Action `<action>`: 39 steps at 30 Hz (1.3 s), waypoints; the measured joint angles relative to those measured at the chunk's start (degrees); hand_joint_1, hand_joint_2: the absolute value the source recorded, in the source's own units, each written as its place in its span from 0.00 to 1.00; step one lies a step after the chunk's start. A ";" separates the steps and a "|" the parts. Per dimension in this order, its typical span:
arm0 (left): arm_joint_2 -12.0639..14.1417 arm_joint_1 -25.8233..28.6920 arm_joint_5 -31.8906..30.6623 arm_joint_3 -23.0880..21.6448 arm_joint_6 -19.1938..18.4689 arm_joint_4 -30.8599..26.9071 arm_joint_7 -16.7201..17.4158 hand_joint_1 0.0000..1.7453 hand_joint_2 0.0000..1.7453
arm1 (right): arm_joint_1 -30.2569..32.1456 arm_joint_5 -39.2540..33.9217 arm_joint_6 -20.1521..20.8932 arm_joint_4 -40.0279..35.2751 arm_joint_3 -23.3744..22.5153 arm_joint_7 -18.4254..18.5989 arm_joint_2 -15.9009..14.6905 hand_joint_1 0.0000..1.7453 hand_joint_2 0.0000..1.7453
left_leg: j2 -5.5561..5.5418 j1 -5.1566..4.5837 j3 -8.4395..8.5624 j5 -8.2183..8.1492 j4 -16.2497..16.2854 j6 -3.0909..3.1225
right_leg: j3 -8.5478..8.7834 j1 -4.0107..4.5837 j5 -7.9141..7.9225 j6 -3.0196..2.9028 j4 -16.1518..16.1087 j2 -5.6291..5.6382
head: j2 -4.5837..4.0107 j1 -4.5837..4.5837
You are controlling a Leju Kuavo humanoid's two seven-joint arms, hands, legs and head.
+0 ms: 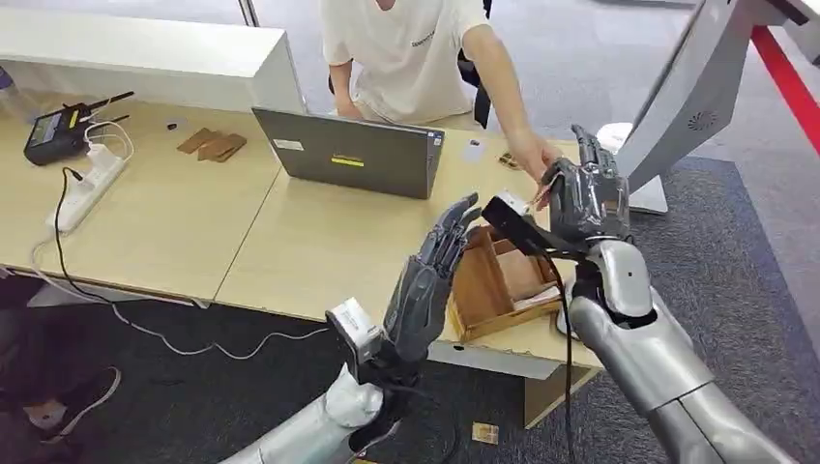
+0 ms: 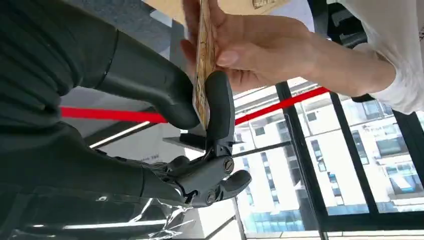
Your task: Pass the card to the sensor for recognition and then transmit it.
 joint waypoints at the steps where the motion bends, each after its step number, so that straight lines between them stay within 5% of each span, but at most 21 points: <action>1: 0.00 -0.04 0.17 0.00 0.13 0.15 -0.20 0.00 0.00 | -0.45 -0.02 -0.13 1.16 0.17 -0.07 0.46 1.00 1.00 | 0.00 0.00 -0.01 0.00 0.00 0.00 | 0.00 0.00 0.00 0.00 0.00 0.00 | 0.00 -0.02; 9: 0.00 -0.11 0.83 -0.15 0.83 0.81 -0.37 0.00 0.00 | -2.92 -1.05 -1.42 9.55 1.49 -0.09 3.84 1.00 1.00 | -0.01 0.00 -0.03 0.00 0.00 0.00 | -0.02 0.00 0.00 0.00 0.00 0.00 | 0.00 -0.02; 10: 0.00 -0.12 0.85 -0.22 0.83 0.83 -0.37 0.00 0.00 | -3.13 -1.07 -1.46 10.45 1.64 -0.09 4.15 0.90 1.00 | -0.02 0.00 -0.03 0.00 0.00 0.00 | -0.03 0.00 0.00 0.01 0.00 -0.01 | 0.00 0.00; 11: 0.00 -0.12 0.90 -0.26 0.81 0.87 -0.39 0.00 0.00 | -3.25 -1.20 -1.62 11.25 1.77 -0.07 4.33 0.16 1.00 | -0.05 0.00 -0.05 0.00 0.00 0.00 | -0.03 0.00 -0.01 0.01 0.00 -0.02 | 0.00 0.00; 12: 0.00 -0.11 0.90 -0.31 0.72 0.92 -0.41 0.00 0.00 | -3.29 -1.31 -1.86 11.78 1.90 -0.04 4.43 0.00 1.00 | -0.05 0.00 -0.06 0.00 0.00 0.00 | -0.04 0.00 -0.01 0.01 0.00 -0.02 | 0.00 0.00; 32: 0.24 0.02 -1.01 -0.33 0.11 1.29 -0.39 0.00 0.00 | -4.57 -4.70 -6.71 17.13 3.71 -0.26 5.77 0.00 1.00 | -0.02 0.00 -0.05 0.02 0.00 -0.01 | -0.06 0.00 0.01 0.00 0.00 -0.01 | 0.00 0.00; 39: 1.14 0.44 -2.34 0.18 5.03 0.96 1.53 0.00 0.00 | -1.25 -26.99 -13.90 12.82 1.09 -8.31 5.37 0.00 1.00 | -0.02 0.00 -0.03 0.01 0.00 -0.01 | -0.07 0.00 0.00 0.00 0.00 -0.01 | 0.00 -0.02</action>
